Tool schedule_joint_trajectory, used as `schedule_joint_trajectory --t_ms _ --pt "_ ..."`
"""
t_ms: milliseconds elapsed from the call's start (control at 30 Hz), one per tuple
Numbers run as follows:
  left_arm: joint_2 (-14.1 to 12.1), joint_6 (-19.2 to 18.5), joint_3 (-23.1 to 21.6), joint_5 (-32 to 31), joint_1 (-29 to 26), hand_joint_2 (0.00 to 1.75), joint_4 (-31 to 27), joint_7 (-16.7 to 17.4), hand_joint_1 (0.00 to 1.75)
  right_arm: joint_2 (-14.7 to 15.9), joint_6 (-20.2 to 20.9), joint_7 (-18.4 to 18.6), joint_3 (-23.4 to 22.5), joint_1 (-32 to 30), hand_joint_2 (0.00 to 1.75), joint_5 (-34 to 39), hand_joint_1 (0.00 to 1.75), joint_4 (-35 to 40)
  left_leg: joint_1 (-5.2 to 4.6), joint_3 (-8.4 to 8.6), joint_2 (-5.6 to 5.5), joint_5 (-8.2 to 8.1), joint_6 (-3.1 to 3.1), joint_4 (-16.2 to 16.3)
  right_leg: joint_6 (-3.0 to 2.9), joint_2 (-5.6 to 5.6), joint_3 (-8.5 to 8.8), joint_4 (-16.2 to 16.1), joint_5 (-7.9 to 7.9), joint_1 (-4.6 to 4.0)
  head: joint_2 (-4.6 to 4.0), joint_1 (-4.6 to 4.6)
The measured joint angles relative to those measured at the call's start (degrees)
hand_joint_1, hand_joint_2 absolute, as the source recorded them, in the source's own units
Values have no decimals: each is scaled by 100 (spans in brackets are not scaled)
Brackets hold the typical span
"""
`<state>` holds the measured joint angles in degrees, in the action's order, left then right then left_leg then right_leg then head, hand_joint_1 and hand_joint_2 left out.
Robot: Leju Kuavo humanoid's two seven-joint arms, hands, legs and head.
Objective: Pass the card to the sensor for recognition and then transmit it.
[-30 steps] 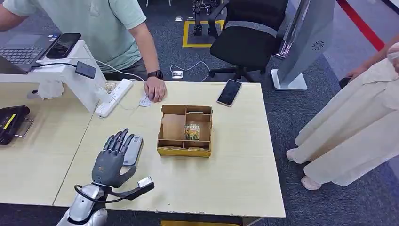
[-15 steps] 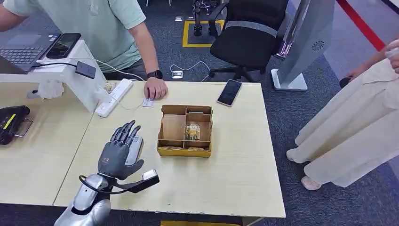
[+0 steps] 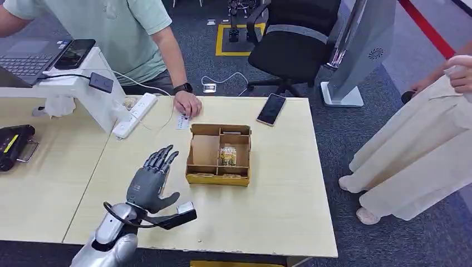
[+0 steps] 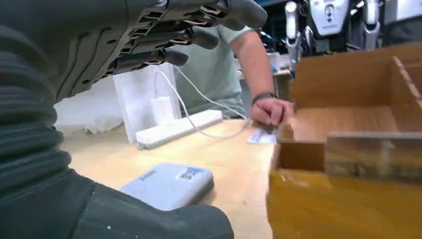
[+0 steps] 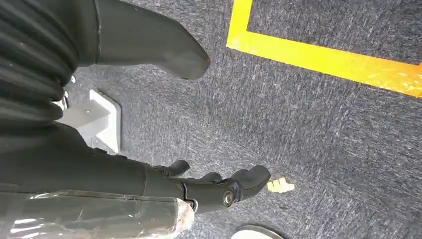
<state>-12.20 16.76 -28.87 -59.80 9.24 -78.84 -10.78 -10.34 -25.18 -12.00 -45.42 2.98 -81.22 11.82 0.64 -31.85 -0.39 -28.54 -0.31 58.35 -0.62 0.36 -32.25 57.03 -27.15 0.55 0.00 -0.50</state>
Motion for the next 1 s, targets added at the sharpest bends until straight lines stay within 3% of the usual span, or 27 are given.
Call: schedule_joint_trajectory --t_ms 467,667,1000 --pt "184 -179 -164 144 133 175 330 55 0 0 7 68 33 34 175 -24 0 24 0 2 0 0 0 0 0 0 -1 0 0 0 0 0" --pt "492 232 -225 63 357 175 610 142 0 0 9 101 48 58 175 -83 0 24 -1 0 -1 0 0 1 1 -1 0 0 1 0 0 0" --pt "789 660 -253 109 515 175 754 118 0 0 7 118 59 60 175 -81 0 24 -1 0 -1 0 0 3 2 0 -1 0 1 3 0 -2"
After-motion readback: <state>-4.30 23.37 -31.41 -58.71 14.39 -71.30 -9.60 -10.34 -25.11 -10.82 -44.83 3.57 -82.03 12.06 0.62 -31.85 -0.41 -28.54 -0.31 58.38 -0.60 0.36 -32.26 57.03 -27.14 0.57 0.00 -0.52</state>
